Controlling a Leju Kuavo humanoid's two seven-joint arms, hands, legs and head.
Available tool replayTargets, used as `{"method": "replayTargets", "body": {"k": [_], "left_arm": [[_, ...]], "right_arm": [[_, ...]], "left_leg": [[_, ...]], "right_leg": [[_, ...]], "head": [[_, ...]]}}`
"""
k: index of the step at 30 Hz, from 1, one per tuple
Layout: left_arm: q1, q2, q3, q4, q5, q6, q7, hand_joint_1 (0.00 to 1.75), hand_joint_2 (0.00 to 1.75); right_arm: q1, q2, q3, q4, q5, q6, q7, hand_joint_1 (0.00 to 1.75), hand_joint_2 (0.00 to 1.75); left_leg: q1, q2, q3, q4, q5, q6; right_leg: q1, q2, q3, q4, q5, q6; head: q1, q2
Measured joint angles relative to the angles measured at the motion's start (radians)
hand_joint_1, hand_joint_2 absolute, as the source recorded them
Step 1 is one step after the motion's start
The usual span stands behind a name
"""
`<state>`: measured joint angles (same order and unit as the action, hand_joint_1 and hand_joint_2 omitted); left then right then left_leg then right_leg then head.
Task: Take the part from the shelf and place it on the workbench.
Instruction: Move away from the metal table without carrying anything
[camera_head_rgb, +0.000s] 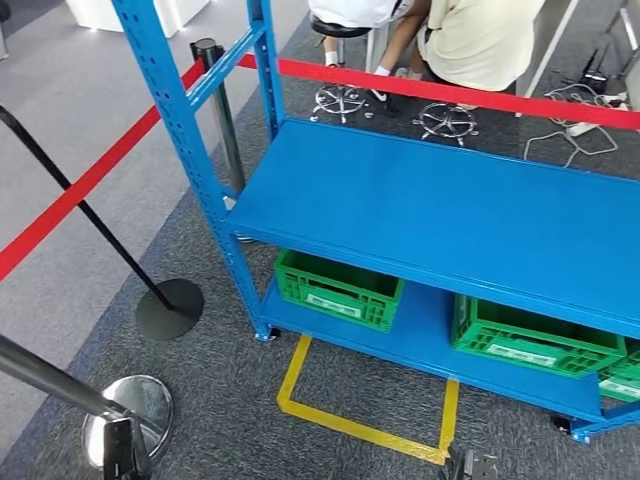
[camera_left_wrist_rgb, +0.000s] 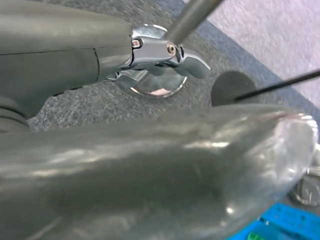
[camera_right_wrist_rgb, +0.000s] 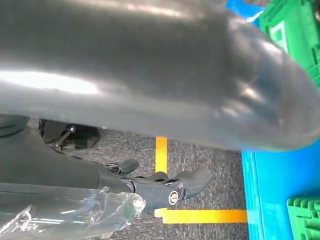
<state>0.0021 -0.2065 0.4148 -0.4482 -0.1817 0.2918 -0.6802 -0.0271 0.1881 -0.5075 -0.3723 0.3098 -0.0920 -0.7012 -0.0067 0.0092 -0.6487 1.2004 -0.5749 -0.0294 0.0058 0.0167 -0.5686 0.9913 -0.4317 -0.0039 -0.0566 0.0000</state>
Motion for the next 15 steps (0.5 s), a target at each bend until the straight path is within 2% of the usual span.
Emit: {"method": "replayTargets", "body": {"k": [1, 2, 3, 4, 5, 7, 8, 9, 10, 11, 13, 14, 15], "left_arm": [[0.001, 0.001, 0.0, 0.0, 0.0, 0.0, 0.0, 0.0, 0.0], [0.001, 0.001, 0.0, 0.0, 0.0, 0.0, 0.0, 0.0, 0.0], [0.001, 0.001, 0.0, 0.0, 0.0, 0.0, 0.0, 0.0, 0.0], [0.001, 0.001, 0.0, 0.0, 0.0, 0.0, 0.0, 0.0, 0.0], [0.001, 0.001, 0.0, 0.0, 0.0, 0.0, 0.0, 0.0, 0.0], [-0.001, 0.001, 0.0, 0.0, 0.0, 0.0, 0.0, 0.0, 0.0], [-0.001, 0.0, 0.0, 0.0, 0.0, 0.0, 0.0, 0.0, 0.0], [-0.002, 0.001, 0.0, 0.001, 0.0, 0.001, 0.0, 0.0, 0.0], [-0.003, 0.001, 0.0, 0.001, 0.001, 0.001, 0.0, 0.0, 0.0], [-0.003, 0.002, 0.001, 0.001, 0.001, 0.001, 0.0, 0.0, 0.0], [-0.002, 0.002, 0.001, 0.001, 0.002, 0.002, 0.0, 0.0, 0.0], [-0.002, 0.002, 0.001, 0.001, 0.002, 0.002, 0.0, 0.0, 0.0], [-0.002, 0.002, 0.001, 0.001, 0.002, 0.002, 0.0, 0.0, 0.0]], "right_arm": [[0.0, 0.0, 0.001, 0.0, 0.0, 0.0, 0.0, 0.0, 0.0], [0.002, 0.0, 0.001, 0.0, -0.001, 0.0, 0.0, 0.0, 0.0], [0.002, 0.0, 0.002, 0.0, -0.001, 0.0, 0.0, 0.0, 0.0], [0.003, 0.0, 0.002, 0.0, -0.002, 0.001, 0.0, 0.0, 0.0], [0.002, 0.0, 0.002, 0.0, -0.002, 0.001, 0.001, 0.0, 0.0], [0.0, -0.001, 0.003, 0.0, -0.002, 0.001, 0.001, 0.0, 0.0], [0.0, -0.001, 0.003, 0.0, -0.002, 0.0, 0.001, 0.0, 0.0], [0.002, -0.001, 0.003, 0.0, -0.002, 0.0, 0.001, 0.0, 0.0], [0.005, -0.001, 0.003, 0.0, -0.003, -0.001, 0.0, 0.0, 0.0], [0.008, -0.001, 0.003, 0.0, -0.004, -0.001, 0.001, 0.0, 0.0], [0.009, -0.001, 0.004, 0.0, -0.005, -0.003, 0.001, 0.0, 0.0], [0.009, -0.001, 0.004, 0.0, -0.006, -0.004, 0.001, 0.0, 0.0], [0.009, -0.001, 0.004, 0.0, -0.007, -0.005, 0.001, 0.0, 0.0]], "left_leg": [[0.006, -0.003, -0.021, 0.039, -0.009, -0.006], [0.012, -0.004, -0.026, 0.046, 0.001, -0.011], [0.018, -0.006, -0.012, 0.017, 0.028, -0.017], [0.026, -0.016, 0.017, -0.039, 0.062, -0.024], [0.035, -0.039, 0.051, -0.104, 0.09, -0.032], [0.046, -0.081, 0.095, -0.192, 0.11, -0.03], [0.047, -0.092, 0.1, -0.206, 0.107, -0.022], [0.045, -0.09, 0.099, -0.208, 0.107, -0.013], [0.044, -0.087, 0.098, -0.21, 0.109, -0.009], [0.044, -0.086, 0.097, -0.212, 0.111, -0.006], [0.042, -0.086, 0.096, -0.213, 0.115, -0.001], [0.04, -0.086, 0.096, -0.213, 0.115, 0.003], [0.039, -0.086, 0.096, -0.213, 0.116, 0.006]], "right_leg": [[-0.003, 0.013, -0.001, 0.0, 0.001, 0.002], [-0.007, 0.026, -0.001, 0.0, 0.002, 0.005], [-0.012, 0.039, -0.001, 0.001, 0.003, 0.01], [-0.017, 0.052, -0.002, 0.003, 0.003, 0.016], [-0.02, 0.066, -0.005, 0.008, 0.003, 0.025], [-0.023, 0.088, -0.017, 0.019, 0.001, 0.043], [-0.024, 0.096, -0.022, 0.02, 0.002, 0.051], [-0.026, 0.099, -0.023, 0.019, 0.004, 0.054], [-0.026, 0.1, -0.024, 0.014, 0.008, 0.051], [-0.026, 0.099, -0.023, 0.01, 0.01, 0.042], [-0.026, 0.096, -0.023, 0.006, 0.015, 0.019], [-0.026, 0.095, -0.022, 0.004, 0.015, 0.014], [-0.027, 0.094, -0.022, 0.001, 0.017, 0.014]], "head": [[-0.001, 0.0], [-0.001, 0.0], [-0.001, 0.0], [-0.001, 0.0], [-0.003, 0.0], [-0.007, 0.0], [-0.009, 0.0], [-0.009, 0.0], [-0.008, 0.0], [-0.006, 0.0], [-0.002, 0.0], [-0.001, 0.0], [0.0, 0.0]]}}
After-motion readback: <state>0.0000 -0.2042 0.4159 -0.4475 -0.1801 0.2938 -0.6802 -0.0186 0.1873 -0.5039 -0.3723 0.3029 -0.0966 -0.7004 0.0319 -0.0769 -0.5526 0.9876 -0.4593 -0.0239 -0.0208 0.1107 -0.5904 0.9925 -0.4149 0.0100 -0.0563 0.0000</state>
